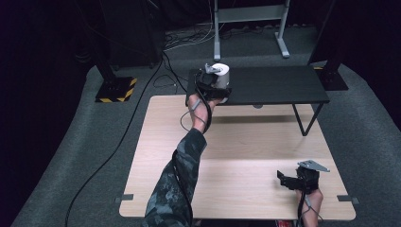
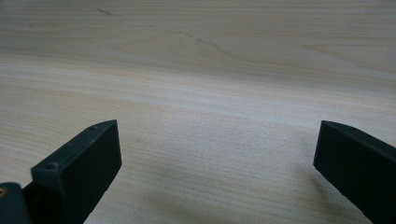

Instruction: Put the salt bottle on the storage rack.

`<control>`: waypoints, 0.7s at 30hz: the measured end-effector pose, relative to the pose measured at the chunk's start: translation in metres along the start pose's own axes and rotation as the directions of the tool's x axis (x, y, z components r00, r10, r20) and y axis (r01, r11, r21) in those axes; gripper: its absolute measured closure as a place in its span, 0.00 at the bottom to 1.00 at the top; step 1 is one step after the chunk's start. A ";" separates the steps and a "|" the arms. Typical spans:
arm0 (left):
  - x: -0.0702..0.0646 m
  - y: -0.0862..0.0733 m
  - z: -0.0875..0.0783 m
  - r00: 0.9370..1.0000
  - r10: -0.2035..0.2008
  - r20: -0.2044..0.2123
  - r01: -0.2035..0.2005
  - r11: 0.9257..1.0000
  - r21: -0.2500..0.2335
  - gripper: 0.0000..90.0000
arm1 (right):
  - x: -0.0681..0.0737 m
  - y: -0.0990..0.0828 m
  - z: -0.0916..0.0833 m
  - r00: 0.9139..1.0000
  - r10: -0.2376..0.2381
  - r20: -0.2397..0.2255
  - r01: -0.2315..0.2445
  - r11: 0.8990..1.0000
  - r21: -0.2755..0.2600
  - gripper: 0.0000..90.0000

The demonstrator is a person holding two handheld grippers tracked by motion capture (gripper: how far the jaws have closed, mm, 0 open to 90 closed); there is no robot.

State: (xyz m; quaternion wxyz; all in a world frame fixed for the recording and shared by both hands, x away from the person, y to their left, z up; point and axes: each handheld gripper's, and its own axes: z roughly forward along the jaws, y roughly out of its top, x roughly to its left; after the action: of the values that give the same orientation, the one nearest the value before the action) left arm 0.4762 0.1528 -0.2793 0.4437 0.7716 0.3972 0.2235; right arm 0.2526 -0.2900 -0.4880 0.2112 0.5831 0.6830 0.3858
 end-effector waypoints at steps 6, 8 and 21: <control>-0.003 -0.006 0.003 1.000 0.004 -0.015 -0.004 1.000 -0.029 0.33 | 0.000 0.000 0.000 1.000 -0.001 0.000 0.001 1.000 0.000 0.00; -0.004 -0.008 0.004 1.000 0.001 -0.020 -0.002 0.999 -0.037 0.33 | 0.000 0.000 0.000 1.000 0.000 0.001 0.000 1.000 -0.001 0.00; -0.015 -0.027 -0.008 0.998 0.026 -0.064 -0.032 0.994 -0.107 0.03 | -0.001 0.000 0.000 1.000 0.001 -0.001 -0.001 1.000 0.002 0.00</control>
State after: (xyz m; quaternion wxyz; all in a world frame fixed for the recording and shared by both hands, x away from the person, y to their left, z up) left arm 0.4501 0.1525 -0.2982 0.4687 0.7449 0.3870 0.2752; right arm 0.2531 -0.2906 -0.4879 0.2102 0.5836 0.6833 0.3852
